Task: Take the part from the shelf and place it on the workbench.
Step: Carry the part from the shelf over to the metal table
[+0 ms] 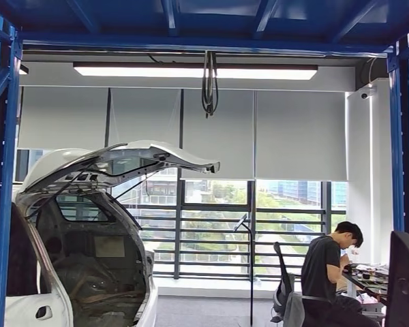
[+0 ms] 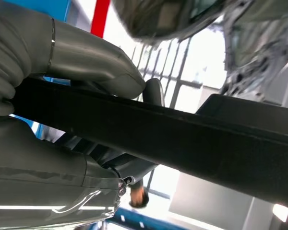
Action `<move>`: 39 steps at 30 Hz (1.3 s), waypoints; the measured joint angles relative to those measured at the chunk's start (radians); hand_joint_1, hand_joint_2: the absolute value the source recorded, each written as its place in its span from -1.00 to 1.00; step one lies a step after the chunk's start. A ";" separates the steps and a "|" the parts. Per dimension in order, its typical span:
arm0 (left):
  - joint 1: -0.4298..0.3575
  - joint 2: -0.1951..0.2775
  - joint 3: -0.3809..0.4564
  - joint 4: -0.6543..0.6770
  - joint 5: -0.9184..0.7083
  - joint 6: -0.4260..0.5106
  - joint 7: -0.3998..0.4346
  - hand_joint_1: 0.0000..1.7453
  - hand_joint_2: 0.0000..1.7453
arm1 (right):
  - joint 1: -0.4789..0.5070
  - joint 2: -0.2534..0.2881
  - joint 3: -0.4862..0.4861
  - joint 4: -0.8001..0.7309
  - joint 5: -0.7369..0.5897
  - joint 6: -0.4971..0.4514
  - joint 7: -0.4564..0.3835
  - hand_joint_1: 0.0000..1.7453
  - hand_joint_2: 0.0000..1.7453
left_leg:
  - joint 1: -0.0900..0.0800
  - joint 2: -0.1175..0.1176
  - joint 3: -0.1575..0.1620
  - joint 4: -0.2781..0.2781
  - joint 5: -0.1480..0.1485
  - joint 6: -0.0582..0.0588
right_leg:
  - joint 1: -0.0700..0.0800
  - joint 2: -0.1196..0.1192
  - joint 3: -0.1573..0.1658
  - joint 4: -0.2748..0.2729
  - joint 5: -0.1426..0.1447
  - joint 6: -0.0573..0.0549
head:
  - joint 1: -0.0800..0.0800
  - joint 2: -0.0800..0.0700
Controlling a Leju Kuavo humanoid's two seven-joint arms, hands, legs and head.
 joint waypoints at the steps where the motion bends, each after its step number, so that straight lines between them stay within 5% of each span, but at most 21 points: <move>1: 0.000 0.001 0.001 0.000 0.000 0.001 0.000 -1.00 1.00 | 0.010 0.009 -0.006 -0.001 -0.038 0.025 -0.008 1.00 1.00 | 0.000 0.000 0.000 0.001 0.000 0.000 | 0.000 0.000 0.000 -0.001 0.000 0.000 | 0.000 0.000; 5: 0.002 0.007 0.006 -0.001 0.004 0.005 0.004 -1.00 1.00 | 0.041 0.025 -0.013 0.000 -0.147 0.113 -0.018 1.00 1.00 | -0.003 0.000 0.002 -0.001 0.001 0.011 | -0.005 0.000 0.002 -0.004 0.002 0.010 | 0.000 0.000; 7: 0.002 0.008 0.006 -0.001 0.007 0.006 0.006 -1.00 1.00 | 0.054 0.023 -0.013 0.005 -0.187 0.147 -0.020 1.00 1.00 | 0.002 0.003 0.006 -0.014 0.011 0.019 | -0.006 0.001 -0.005 0.020 -0.023 0.015 | 0.000 0.000; 10: 0.002 0.010 0.007 -0.001 0.007 0.007 0.009 -1.00 1.00 | 0.068 0.016 -0.011 0.018 -0.227 0.181 -0.021 1.00 1.00 | 0.005 0.006 0.007 -0.021 0.017 0.024 | -0.010 0.001 -0.069 0.183 -0.125 0.021 | 0.000 0.000; 12: 0.004 0.010 0.007 -0.001 0.007 0.006 0.013 -1.00 1.00 | 0.076 0.001 -0.002 0.030 -0.259 0.208 -0.021 1.00 1.00 | 0.006 0.006 0.006 -0.021 0.019 0.022 | -0.015 0.001 -0.100 0.270 -0.149 0.027 | 0.000 0.000; 14: 0.006 0.011 0.007 -0.001 0.006 0.006 0.015 -1.00 1.00 | 0.080 -0.017 0.013 0.042 -0.284 0.229 -0.022 1.00 1.00 | 0.009 0.005 0.004 -0.018 0.021 0.017 | -0.021 0.000 -0.067 0.213 -0.097 0.034 | 0.000 0.000; 16: 0.006 0.011 0.007 -0.001 0.002 0.006 0.017 -1.00 1.00 | 0.079 -0.033 0.028 0.049 -0.292 0.241 -0.025 1.00 1.00 | 0.011 0.004 0.001 -0.013 0.022 0.006 | -0.025 0.001 0.001 0.076 -0.036 0.038 | 0.000 0.000; 18: 0.006 0.012 0.007 -0.001 -0.002 0.007 0.021 -1.00 1.00 | 0.076 -0.049 0.049 0.056 -0.301 0.256 -0.021 1.00 1.00 | 0.009 0.003 -0.004 -0.010 0.027 -0.010 | -0.023 0.007 0.030 0.009 -0.014 0.031 | 0.000 0.000; 21: 0.009 0.013 0.007 -0.001 -0.006 0.009 0.024 -1.00 1.00 | 0.072 -0.096 0.096 0.072 -0.339 0.293 -0.001 1.00 1.00 | 0.012 0.002 -0.009 -0.009 0.031 -0.030 | -0.020 0.008 0.018 0.007 -0.005 0.007 | 0.000 0.000; 23: 0.010 0.014 0.007 -0.001 -0.010 0.009 0.025 -1.00 1.00 | 0.071 -0.131 0.128 0.084 -0.361 0.310 0.001 1.00 1.00 | 0.013 0.003 -0.027 0.038 -0.021 -0.038 | -0.021 0.003 0.006 0.005 0.007 -0.013 | 0.000 0.000; 26: 0.010 0.015 0.007 -0.001 -0.012 0.005 0.025 -1.00 1.00 | 0.070 -0.176 0.165 0.100 -0.374 0.334 -0.001 1.00 1.00 | 0.014 0.003 -0.078 0.222 -0.146 -0.040 | -0.014 -0.005 -0.021 0.006 0.026 -0.030 | 0.000 0.000; 28: 0.010 0.016 0.007 -0.001 -0.014 0.003 0.025 -1.00 1.00 | 0.070 -0.209 0.194 0.109 -0.378 0.354 -0.003 1.00 1.00 | 0.013 0.003 -0.068 0.267 -0.156 -0.038 | -0.009 -0.008 -0.039 0.008 0.037 -0.031 | 0.000 0.000; 31: 0.008 0.018 0.007 -0.001 -0.020 0.000 0.023 -1.00 1.00 | 0.067 -0.253 0.244 0.118 -0.382 0.368 -0.011 1.00 1.00 | 0.007 0.003 0.062 0.086 -0.088 -0.021 | -0.004 -0.008 -0.057 0.015 0.049 -0.026 | 0.000 0.000; 33: 0.006 0.020 0.006 -0.001 -0.024 0.000 0.020 -1.00 1.00 | 0.064 -0.271 0.268 0.120 -0.385 0.365 -0.022 1.00 1.00 | 0.002 0.003 0.123 -0.020 -0.073 -0.011 | -0.002 -0.008 -0.065 0.018 0.056 -0.018 | 0.000 0.000; 36: 0.006 0.021 0.006 -0.001 -0.028 -0.002 0.018 -1.00 1.00 | 0.060 -0.290 0.288 0.121 -0.373 0.348 -0.048 1.00 1.00 | 0.001 0.004 0.123 -0.044 -0.069 -0.003 | -0.003 -0.008 -0.073 0.020 0.065 0.000 | 0.000 0.000; 39: 0.007 0.022 0.006 -0.001 -0.030 -0.003 0.017 -1.00 1.00 | 0.058 -0.304 0.296 0.121 -0.364 0.339 -0.058 1.00 1.00 | 0.007 0.008 0.113 -0.050 -0.051 0.012 | -0.007 -0.006 -0.108 0.106 -0.002 0.015 | 0.000 0.000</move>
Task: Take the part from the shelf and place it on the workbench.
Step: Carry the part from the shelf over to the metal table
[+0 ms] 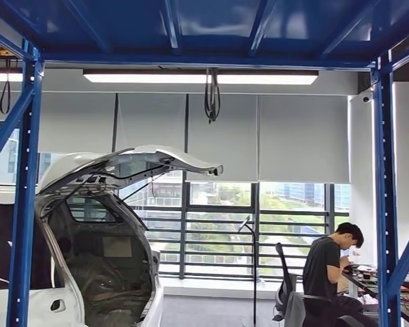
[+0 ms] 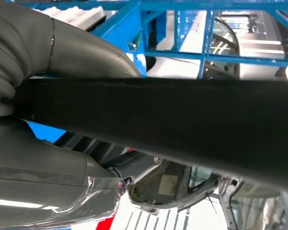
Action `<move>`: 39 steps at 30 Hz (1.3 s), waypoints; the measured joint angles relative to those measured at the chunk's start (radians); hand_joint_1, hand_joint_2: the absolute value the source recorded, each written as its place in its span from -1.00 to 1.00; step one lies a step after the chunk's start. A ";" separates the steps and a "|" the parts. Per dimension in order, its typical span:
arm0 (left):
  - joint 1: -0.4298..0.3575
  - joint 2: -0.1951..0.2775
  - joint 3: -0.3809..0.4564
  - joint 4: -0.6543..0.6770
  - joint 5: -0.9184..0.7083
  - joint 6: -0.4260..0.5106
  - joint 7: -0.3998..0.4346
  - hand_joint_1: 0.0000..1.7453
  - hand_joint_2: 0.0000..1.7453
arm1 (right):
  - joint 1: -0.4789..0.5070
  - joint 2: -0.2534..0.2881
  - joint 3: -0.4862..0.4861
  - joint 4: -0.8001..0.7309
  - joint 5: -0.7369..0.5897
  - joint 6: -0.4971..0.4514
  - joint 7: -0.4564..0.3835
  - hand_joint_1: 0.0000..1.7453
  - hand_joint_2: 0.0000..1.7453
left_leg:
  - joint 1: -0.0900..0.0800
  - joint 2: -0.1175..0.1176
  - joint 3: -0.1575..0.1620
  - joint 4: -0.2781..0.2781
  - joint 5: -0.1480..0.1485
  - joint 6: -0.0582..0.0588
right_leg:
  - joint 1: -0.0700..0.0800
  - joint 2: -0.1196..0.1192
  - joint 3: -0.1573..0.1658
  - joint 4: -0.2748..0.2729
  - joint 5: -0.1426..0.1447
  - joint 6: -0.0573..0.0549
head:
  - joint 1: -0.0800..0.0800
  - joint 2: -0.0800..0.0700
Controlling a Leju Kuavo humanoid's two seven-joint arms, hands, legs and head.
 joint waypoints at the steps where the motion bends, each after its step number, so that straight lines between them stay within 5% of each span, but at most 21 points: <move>1: 0.000 0.000 0.000 0.000 0.000 0.000 0.000 -1.00 1.00 | 0.000 -0.003 0.002 0.000 0.001 -0.001 -0.001 1.00 1.00 | -0.001 0.001 -0.005 0.001 0.005 0.003 | -0.001 0.000 -0.025 0.067 -0.039 0.004 | 0.000 0.000; 3: 0.002 0.000 0.000 0.000 -0.002 0.000 0.001 -1.00 1.00 | 0.001 -0.007 0.007 0.000 0.006 -0.002 -0.004 1.00 1.00 | -0.002 0.003 -0.016 0.004 0.013 0.006 | -0.002 0.000 -0.064 0.184 -0.090 0.009 | 0.000 0.000; 4: 0.003 0.000 0.000 0.000 -0.002 0.000 0.001 -1.00 1.00 | 0.001 -0.008 0.009 0.001 0.009 -0.003 -0.005 1.00 1.00 | -0.003 0.004 -0.021 0.007 0.016 0.006 | -0.002 0.000 -0.061 0.196 -0.090 0.010 | 0.000 0.000; 7: 0.002 0.000 0.000 0.000 -0.004 0.000 0.001 -1.00 1.00 | 0.000 -0.008 0.014 0.000 0.018 -0.005 -0.012 1.00 1.00 | -0.005 0.004 -0.030 0.017 0.017 0.003 | -0.001 0.001 0.049 0.019 -0.012 0.004 | 0.000 0.000; 9: 0.001 0.000 0.000 0.000 -0.004 0.000 0.001 -1.00 1.00 | -0.003 -0.009 0.016 0.000 0.024 -0.008 -0.015 1.00 1.00 | -0.008 0.004 -0.038 0.023 0.018 -0.006 | 0.002 0.002 0.100 -0.084 0.015 -0.008 | 0.000 0.000; 13: 0.001 0.000 -0.001 0.000 -0.005 0.000 0.001 -1.00 1.00 | -0.003 -0.008 0.016 -0.001 0.033 -0.011 -0.016 1.00 1.00 | -0.008 0.004 -0.050 0.028 0.018 -0.027 | 0.004 0.004 0.093 -0.103 0.025 -0.034 | 0.000 0.000; 15: 0.000 0.001 -0.001 0.000 -0.005 0.000 0.001 -1.00 1.00 | -0.005 -0.008 0.016 -0.002 0.034 -0.011 -0.017 1.00 1.00 | -0.007 0.003 -0.074 0.087 -0.032 -0.035 | 0.001 0.001 0.088 -0.108 0.036 -0.047 | 0.000 0.000; 17: 0.001 0.001 -0.001 0.000 -0.006 0.000 0.001 -1.00 1.00 | -0.006 -0.006 0.016 -0.001 0.032 -0.010 -0.019 1.00 1.00 | -0.005 0.003 -0.124 0.215 -0.111 -0.039 | 0.002 -0.002 0.075 -0.105 0.045 -0.052 | 0.000 0.000; 19: 0.002 0.001 -0.001 0.000 -0.006 0.000 0.001 -1.00 1.00 | -0.005 -0.004 0.016 -0.001 0.027 -0.005 -0.023 1.00 1.00 | -0.005 0.003 -0.144 0.291 -0.142 -0.041 | 0.004 -0.003 0.059 -0.100 0.052 -0.053 | 0.000 0.000; 20: 0.002 0.001 -0.001 0.000 -0.006 0.001 0.001 -1.00 1.00 | -0.005 -0.003 0.016 -0.001 0.024 -0.002 -0.024 1.00 1.00 | -0.005 0.003 -0.128 0.274 -0.128 -0.040 | 0.005 -0.003 0.052 -0.096 0.054 -0.053 | 0.000 0.000; 24: -0.002 0.002 -0.001 0.000 -0.006 0.003 0.001 -1.00 1.00 | -0.005 0.000 0.017 -0.005 0.013 0.007 -0.029 1.00 1.00 | -0.009 0.001 0.002 0.041 -0.032 -0.024 | 0.008 -0.002 0.031 -0.081 0.065 -0.039 | 0.000 0.000; 28: 0.000 0.002 -0.001 0.000 -0.011 0.003 0.001 -1.00 1.00 | -0.001 0.000 0.017 -0.011 -0.001 0.017 -0.033 1.00 1.00 | -0.012 0.002 -0.004 0.019 -0.009 -0.007 | 0.006 -0.001 0.017 -0.077 0.075 -0.015 | 0.000 0.000; 30: -0.002 0.003 -0.001 0.000 -0.013 0.003 0.000 -1.00 1.00 | 0.001 0.000 0.017 -0.012 -0.008 0.021 -0.033 1.00 1.00 | -0.008 0.006 -0.022 0.015 0.011 0.007 | 0.005 0.001 0.000 -0.026 0.014 -0.007 | 0.000 0.000; 32: -0.003 0.004 -0.001 0.000 -0.014 0.002 0.000 -1.00 1.00 | 0.003 -0.001 0.017 -0.012 -0.013 0.024 -0.033 1.00 1.00 | -0.008 0.008 -0.045 0.015 0.029 0.014 | 0.003 0.002 -0.028 0.093 -0.083 -0.001 | 0.000 0.000; 34: -0.003 0.004 -0.001 0.000 -0.014 0.002 0.000 -1.00 1.00 | 0.004 -0.001 0.017 -0.011 -0.021 0.024 -0.030 1.00 1.00 | -0.009 0.010 -0.069 0.018 0.046 0.014 | 0.003 0.002 -0.037 0.190 -0.122 0.004 | 0.000 0.000; 36: -0.003 0.004 -0.001 0.000 -0.014 0.003 -0.001 -1.00 1.00 | 0.005 -0.001 0.016 -0.010 -0.033 0.022 -0.022 1.00 1.00 | -0.011 0.010 -0.094 0.023 0.062 0.012 | 0.003 0.002 0.017 0.156 -0.080 0.003 | 0.000 0.000; 39: -0.003 0.004 -0.001 0.000 -0.015 0.003 -0.002 -1.00 1.00 | 0.003 0.000 0.013 -0.008 -0.051 0.016 -0.002 1.00 1.00 | -0.015 0.009 -0.118 0.030 0.082 0.004 | 0.007 0.002 0.170 -0.068 -0.030 -0.011 | 0.000 0.000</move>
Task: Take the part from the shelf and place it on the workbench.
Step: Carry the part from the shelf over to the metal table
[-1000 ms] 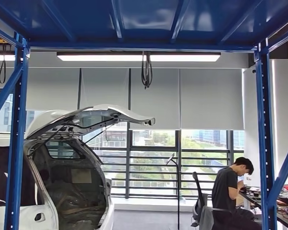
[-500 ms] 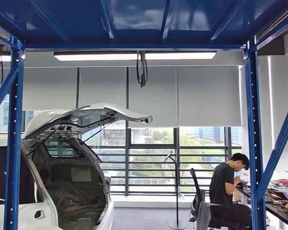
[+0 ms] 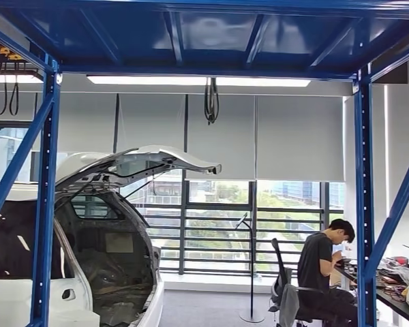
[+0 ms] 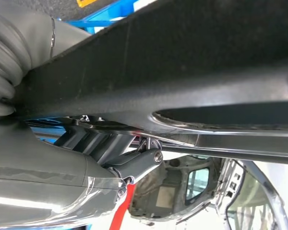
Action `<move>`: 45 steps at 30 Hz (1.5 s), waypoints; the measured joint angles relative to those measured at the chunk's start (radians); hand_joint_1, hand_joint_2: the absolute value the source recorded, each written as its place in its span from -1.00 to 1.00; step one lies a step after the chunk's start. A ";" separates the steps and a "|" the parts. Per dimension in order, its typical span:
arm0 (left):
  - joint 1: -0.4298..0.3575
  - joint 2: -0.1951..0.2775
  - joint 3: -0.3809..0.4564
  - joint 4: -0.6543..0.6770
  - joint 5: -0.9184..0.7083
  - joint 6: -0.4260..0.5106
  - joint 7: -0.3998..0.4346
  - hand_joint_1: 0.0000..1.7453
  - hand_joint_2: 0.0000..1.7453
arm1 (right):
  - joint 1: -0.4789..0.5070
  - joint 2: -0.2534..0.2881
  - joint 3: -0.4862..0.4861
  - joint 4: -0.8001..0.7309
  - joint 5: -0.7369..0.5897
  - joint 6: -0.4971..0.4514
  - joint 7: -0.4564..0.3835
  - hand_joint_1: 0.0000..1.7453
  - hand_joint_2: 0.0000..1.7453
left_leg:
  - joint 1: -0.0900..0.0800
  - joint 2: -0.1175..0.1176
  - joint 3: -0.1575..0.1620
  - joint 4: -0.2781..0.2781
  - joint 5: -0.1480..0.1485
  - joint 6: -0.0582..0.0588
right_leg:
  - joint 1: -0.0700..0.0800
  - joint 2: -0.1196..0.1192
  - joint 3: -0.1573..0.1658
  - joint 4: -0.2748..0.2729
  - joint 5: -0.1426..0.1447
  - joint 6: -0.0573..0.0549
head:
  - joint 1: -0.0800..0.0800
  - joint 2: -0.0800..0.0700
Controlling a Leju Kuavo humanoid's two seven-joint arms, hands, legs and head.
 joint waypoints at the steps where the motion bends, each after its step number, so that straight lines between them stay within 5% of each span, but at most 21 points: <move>1: 0.000 0.000 0.000 0.000 0.000 0.000 -0.001 -1.00 1.00 | -0.001 0.000 -0.001 0.001 -0.005 -0.001 0.005 1.00 1.00 | -0.001 0.000 -0.004 0.000 0.008 -0.005 | 0.003 0.001 0.030 -0.051 -0.003 -0.005 | 0.000 0.000; 5: 0.002 0.001 0.000 0.000 -0.001 -0.001 -0.003 -1.00 1.00 | -0.002 0.001 -0.003 0.012 -0.017 0.001 0.017 1.00 1.00 | 0.002 -0.003 -0.019 0.002 0.013 -0.030 | 0.003 -0.003 0.024 -0.091 0.018 -0.026 | 0.000 0.000; 7: 0.004 0.002 0.000 0.000 -0.002 -0.001 -0.003 -1.00 1.00 | -0.002 0.002 -0.002 0.018 -0.017 0.003 0.019 1.00 1.00 | 0.005 -0.006 -0.041 0.069 -0.072 -0.039 | -0.002 -0.008 -0.004 -0.093 0.044 -0.037 | 0.000 0.001; 9: 0.004 0.002 0.000 0.000 -0.002 -0.002 -0.003 -1.00 1.00 | -0.001 0.002 -0.002 0.022 -0.015 0.004 0.020 1.00 1.00 | 0.008 -0.006 -0.067 0.202 -0.164 -0.046 | -0.002 -0.010 -0.039 -0.086 0.066 -0.040 | 0.001 0.001; 11: 0.003 0.002 -0.001 0.000 -0.003 -0.002 -0.004 -1.00 1.00 | -0.001 0.002 -0.001 0.026 -0.010 0.005 0.018 1.00 1.00 | 0.010 -0.006 -0.063 0.282 -0.171 -0.050 | -0.002 -0.012 -0.076 -0.073 0.084 -0.038 | 0.001 0.000; 14: 0.001 0.005 -0.002 0.000 -0.006 -0.002 -0.006 -1.00 1.00 | -0.002 0.003 0.000 0.028 0.006 0.004 0.003 1.00 1.00 | 0.012 -0.007 0.058 0.153 -0.102 -0.049 | -0.001 -0.011 -0.128 -0.043 0.103 -0.030 | 0.001 0.000; 16: -0.003 0.006 -0.003 0.000 -0.009 -0.003 -0.006 -1.00 1.00 | -0.003 0.003 0.000 0.027 0.016 0.003 -0.007 1.00 1.00 | 0.010 -0.009 0.147 0.018 -0.112 -0.040 | 0.001 -0.010 -0.151 -0.026 0.114 -0.020 | 0.001 0.000; 19: -0.005 0.006 -0.004 0.000 -0.010 -0.006 -0.007 -1.00 1.00 | -0.004 0.003 0.001 0.027 0.021 0.006 -0.015 1.00 1.00 | 0.007 -0.008 0.160 -0.031 -0.120 -0.022 | 0.001 -0.010 -0.168 -0.019 0.134 -0.002 | 0.001 0.000; 20: -0.004 0.006 -0.004 0.000 -0.011 -0.006 -0.007 -1.00 1.00 | -0.004 0.003 0.002 0.027 0.022 0.007 -0.016 1.00 1.00 | 0.008 -0.006 0.151 -0.031 -0.111 -0.014 | 0.000 -0.009 -0.173 -0.012 0.121 0.003 | 0.000 0.001; 22: -0.004 0.007 -0.004 0.000 -0.011 -0.007 -0.006 -1.00 1.00 | -0.004 0.003 0.002 0.028 0.023 0.010 -0.019 1.00 1.00 | 0.010 -0.002 0.126 -0.032 -0.088 0.003 | -0.003 -0.006 -0.195 0.050 0.042 0.011 | 0.000 0.001; 24: -0.003 0.007 -0.005 0.000 -0.011 -0.007 -0.006 -1.00 1.00 | -0.004 0.003 0.003 0.028 0.023 0.014 -0.021 1.00 1.00 | 0.008 -0.002 0.097 -0.032 -0.067 0.009 | -0.004 -0.005 -0.223 0.174 -0.046 0.016 | 0.000 0.001; 25: -0.003 0.007 -0.005 0.000 -0.012 -0.007 -0.006 -1.00 1.00 | -0.004 0.003 0.003 0.029 0.024 0.016 -0.022 1.00 1.00 | 0.007 -0.001 0.084 -0.031 -0.057 0.009 | -0.004 -0.005 -0.232 0.233 -0.060 0.017 | 0.000 0.001; 27: -0.003 0.007 -0.005 0.000 -0.012 -0.007 -0.005 -1.00 1.00 | -0.004 0.003 0.003 0.031 0.027 0.019 -0.024 1.00 1.00 | 0.004 0.000 0.058 -0.030 -0.037 0.008 | -0.004 -0.004 -0.212 0.269 -0.019 0.017 | -0.001 0.000; 29: -0.003 0.007 -0.005 0.000 -0.012 -0.007 -0.003 -1.00 1.00 | -0.005 0.003 0.003 0.032 0.035 0.019 -0.025 1.00 1.00 | 0.001 0.000 0.040 -0.029 -0.021 0.006 | -0.001 -0.003 -0.121 0.159 0.033 0.005 | 0.000 0.000; 31: -0.003 0.006 -0.005 0.000 -0.012 -0.008 0.000 -1.00 1.00 | -0.009 0.003 0.003 0.030 0.041 0.020 -0.027 1.00 1.00 | -0.004 -0.002 0.032 -0.028 -0.009 -0.001 | 0.005 -0.003 -0.012 -0.002 0.033 -0.009 | 0.000 0.000; 33: -0.003 0.006 -0.005 0.000 -0.012 -0.008 0.003 -1.00 1.00 | -0.014 0.003 0.003 0.029 0.043 0.020 -0.030 1.00 1.00 | -0.006 -0.005 0.025 -0.026 0.002 -0.011 | 0.009 -0.003 0.031 -0.078 0.017 -0.014 | 0.000 0.000; 36: -0.002 0.007 -0.005 0.000 -0.012 -0.007 0.007 -1.00 1.00 | -0.016 0.003 0.003 0.029 0.044 0.024 -0.031 1.00 1.00 | -0.009 -0.014 0.002 0.005 -0.017 -0.026 | 0.000 -0.011 0.021 -0.100 0.022 -0.026 | 0.000 0.000; 39: 0.001 0.007 -0.005 0.000 -0.012 -0.006 0.009 -1.00 1.00 | -0.014 0.003 0.003 0.031 0.045 0.025 -0.031 1.00 1.00 | -0.003 -0.018 -0.059 0.174 -0.130 -0.039 | 0.000 -0.026 0.002 -0.099 0.034 -0.041 | 0.000 0.000; 41: 0.003 0.007 -0.005 0.000 -0.012 -0.006 0.010 -1.00 1.00 | -0.013 0.003 0.003 0.034 0.045 0.026 -0.031 1.00 1.00 | 0.001 -0.017 -0.079 0.264 -0.161 -0.044 | 0.002 -0.039 -0.008 -0.092 0.037 -0.043 | 0.000 0.000; 43: 0.003 0.007 -0.005 0.000 -0.012 -0.005 0.012 -1.00 1.00 | -0.014 0.003 0.003 0.036 0.046 0.026 -0.031 1.00 1.00 | 0.003 -0.011 -0.035 0.208 -0.119 -0.044 | 0.003 -0.054 -0.014 -0.081 0.035 -0.040 | 0.000 0.000; 45: 0.002 0.007 -0.005 0.000 -0.012 -0.005 0.012 -1.00 1.00 | -0.014 0.003 0.003 0.036 0.046 0.027 -0.032 1.00 1.00 | -0.002 0.024 0.040 0.072 -0.068 -0.036 | 0.006 -0.069 -0.019 -0.070 0.030 -0.034 | 0.000 0.000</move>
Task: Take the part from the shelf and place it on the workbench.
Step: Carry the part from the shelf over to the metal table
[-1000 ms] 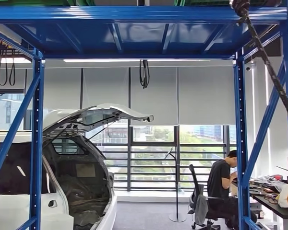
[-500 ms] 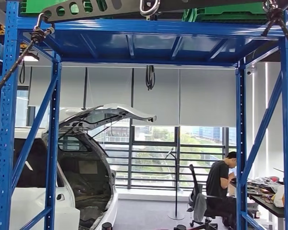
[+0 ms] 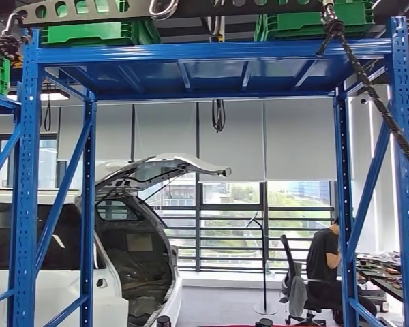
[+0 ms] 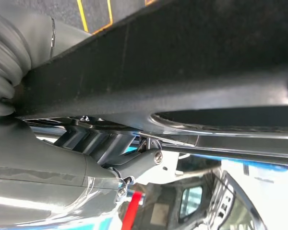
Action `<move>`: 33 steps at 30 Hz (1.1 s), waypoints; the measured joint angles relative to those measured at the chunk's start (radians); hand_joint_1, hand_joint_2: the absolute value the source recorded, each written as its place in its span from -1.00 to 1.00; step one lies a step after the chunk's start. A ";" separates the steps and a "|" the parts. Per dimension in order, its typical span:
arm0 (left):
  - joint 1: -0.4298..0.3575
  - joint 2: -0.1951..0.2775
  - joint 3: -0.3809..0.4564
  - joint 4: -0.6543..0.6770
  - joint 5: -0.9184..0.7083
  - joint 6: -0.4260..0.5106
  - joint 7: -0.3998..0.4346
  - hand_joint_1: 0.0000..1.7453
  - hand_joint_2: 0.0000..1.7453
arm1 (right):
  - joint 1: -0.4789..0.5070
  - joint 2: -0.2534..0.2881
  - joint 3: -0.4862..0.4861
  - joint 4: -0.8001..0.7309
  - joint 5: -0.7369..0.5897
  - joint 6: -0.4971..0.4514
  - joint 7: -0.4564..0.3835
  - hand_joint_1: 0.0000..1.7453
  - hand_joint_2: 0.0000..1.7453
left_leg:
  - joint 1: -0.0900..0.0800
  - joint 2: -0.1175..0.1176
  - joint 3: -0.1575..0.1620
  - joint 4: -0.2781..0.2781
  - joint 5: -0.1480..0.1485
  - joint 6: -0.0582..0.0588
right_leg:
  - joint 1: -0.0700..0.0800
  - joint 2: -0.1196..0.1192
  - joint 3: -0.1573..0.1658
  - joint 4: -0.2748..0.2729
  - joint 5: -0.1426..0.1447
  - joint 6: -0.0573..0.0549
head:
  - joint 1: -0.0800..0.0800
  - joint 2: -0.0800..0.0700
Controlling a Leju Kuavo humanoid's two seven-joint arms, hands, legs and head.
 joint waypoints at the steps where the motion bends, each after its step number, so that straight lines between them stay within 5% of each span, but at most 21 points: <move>1: -0.001 0.000 0.000 0.000 0.000 0.000 0.000 -1.00 1.00 | 0.000 0.000 0.000 0.000 0.000 0.001 0.000 1.00 1.00 | -0.004 0.018 0.024 -0.048 0.013 0.006 | 0.003 -0.008 -0.002 0.003 -0.002 0.003 | 0.000 0.000; 4: -0.002 0.000 0.000 0.000 0.001 0.001 0.005 -1.00 1.00 | -0.004 0.000 0.000 0.001 0.000 0.004 -0.001 1.00 1.00 | -0.008 0.019 0.030 -0.082 0.014 0.023 | 0.008 -0.032 -0.007 0.008 -0.002 0.014 | 0.000 0.000; 6: -0.001 0.000 0.000 0.000 0.003 0.003 0.014 -1.00 1.00 | -0.009 -0.002 0.000 0.001 0.003 0.008 -0.001 1.00 1.00 | -0.002 -0.002 0.027 -0.090 0.018 0.035 | 0.006 -0.010 -0.016 0.029 -0.023 0.024 | 0.000 0.000; 9: -0.003 0.000 0.001 0.000 0.003 0.005 0.028 -1.00 1.00 | -0.012 -0.009 0.000 0.006 0.009 0.011 -0.005 1.00 1.00 | 0.003 -0.031 0.019 -0.093 0.026 0.047 | -0.002 0.054 -0.090 0.194 -0.114 0.036 | 0.000 0.000; 11: -0.002 0.000 0.001 0.000 0.003 0.007 0.039 -1.00 1.00 | -0.011 -0.013 0.000 0.012 0.013 0.011 -0.010 1.00 1.00 | 0.003 -0.052 0.017 -0.092 0.028 0.050 | -0.004 0.063 -0.141 0.300 -0.141 0.040 | 0.000 0.000; 13: 0.001 0.000 0.001 0.000 0.002 0.011 0.054 -1.00 1.00 | -0.012 -0.015 0.000 0.015 0.019 0.009 -0.018 1.00 1.00 | 0.003 -0.074 0.018 -0.090 0.029 0.050 | -0.005 0.069 -0.128 0.262 -0.091 0.040 | 0.000 0.000; 16: 0.002 0.001 0.001 0.000 0.001 0.026 0.096 -1.00 1.00 | -0.012 -0.019 -0.002 0.016 0.030 0.004 -0.033 1.00 1.00 | 0.001 -0.107 0.015 -0.085 0.031 0.044 | -0.008 0.126 -0.056 0.081 0.016 0.030 | 0.000 0.000; 18: 0.006 0.004 0.001 0.000 -0.001 0.040 0.133 -1.00 1.00 | -0.010 -0.022 -0.004 0.016 0.037 0.001 -0.045 1.00 1.00 | 0.003 -0.127 0.004 -0.082 0.037 0.033 | -0.007 0.142 -0.047 0.047 0.027 0.025 | 0.000 0.000; 20: 0.017 0.011 0.002 0.000 -0.004 0.051 0.160 -1.00 1.00 | -0.010 -0.025 -0.007 0.014 0.041 -0.001 -0.055 1.00 1.00 | 0.003 -0.138 -0.007 -0.081 0.039 0.021 | -0.010 0.121 -0.045 0.032 0.026 0.020 | 0.000 0.000; 22: 0.025 0.020 0.003 -0.001 -0.006 0.056 0.173 -1.00 1.00 | -0.008 -0.026 -0.009 0.011 0.043 -0.002 -0.061 1.00 1.00 | 0.001 -0.111 -0.030 -0.042 0.008 0.010 | -0.016 0.098 -0.041 0.012 0.027 0.010 | 0.000 0.000; 25: 0.023 0.029 0.005 -0.002 -0.005 0.071 0.192 -1.00 1.00 | 0.002 -0.027 -0.015 0.009 0.044 -0.004 -0.066 1.00 1.00 | 0.008 -0.057 -0.108 0.138 -0.084 -0.005 | -0.017 0.058 -0.042 0.006 0.028 0.002 | 0.000 0.000; 27: 0.026 0.036 0.009 -0.002 0.000 0.089 0.213 -1.00 1.00 | 0.010 -0.027 -0.024 0.006 0.047 -0.007 -0.073 1.00 1.00 | 0.012 -0.046 -0.125 0.193 -0.093 -0.012 | -0.016 0.033 -0.042 0.007 0.027 0.002 | 0.000 0.000; 31: 0.038 0.057 0.026 -0.008 0.020 0.110 0.238 -1.00 1.00 | 0.018 -0.027 -0.047 -0.009 0.051 -0.004 -0.088 1.00 1.00 | 0.010 0.005 0.002 -0.039 0.014 -0.009 | -0.013 -0.005 -0.041 0.016 0.020 0.013 | 0.000 0.000; 33: 0.038 0.068 0.035 -0.014 0.029 0.113 0.237 -1.00 1.00 | 0.019 -0.027 -0.055 -0.013 0.059 0.000 -0.099 1.00 1.00 | 0.003 0.022 0.021 -0.085 0.020 0.001 | -0.008 -0.021 -0.042 0.020 0.018 0.022 | 0.000 0.000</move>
